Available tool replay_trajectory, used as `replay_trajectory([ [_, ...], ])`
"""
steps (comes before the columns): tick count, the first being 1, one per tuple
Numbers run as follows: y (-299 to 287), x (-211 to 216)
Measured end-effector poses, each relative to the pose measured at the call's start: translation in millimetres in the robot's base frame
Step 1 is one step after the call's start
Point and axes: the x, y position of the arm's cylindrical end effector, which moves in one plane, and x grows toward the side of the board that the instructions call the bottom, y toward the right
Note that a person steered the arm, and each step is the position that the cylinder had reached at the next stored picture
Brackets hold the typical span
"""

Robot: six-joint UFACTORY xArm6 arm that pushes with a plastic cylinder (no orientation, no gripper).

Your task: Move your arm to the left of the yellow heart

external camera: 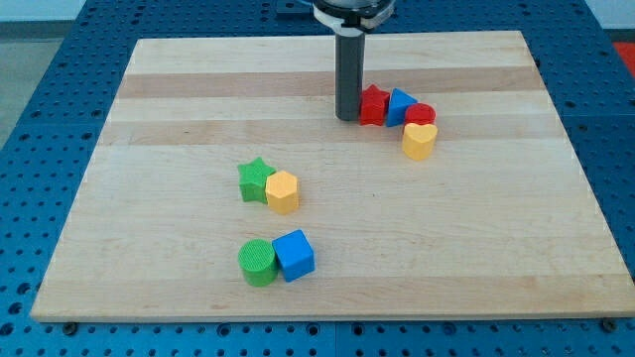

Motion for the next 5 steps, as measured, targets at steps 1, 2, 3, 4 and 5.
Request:
replay_trajectory([
  [1,0.0,0.0],
  [2,0.0,0.0],
  [3,0.0,0.0],
  [4,-13.7,6.6],
  [5,-15.3,38.2],
])
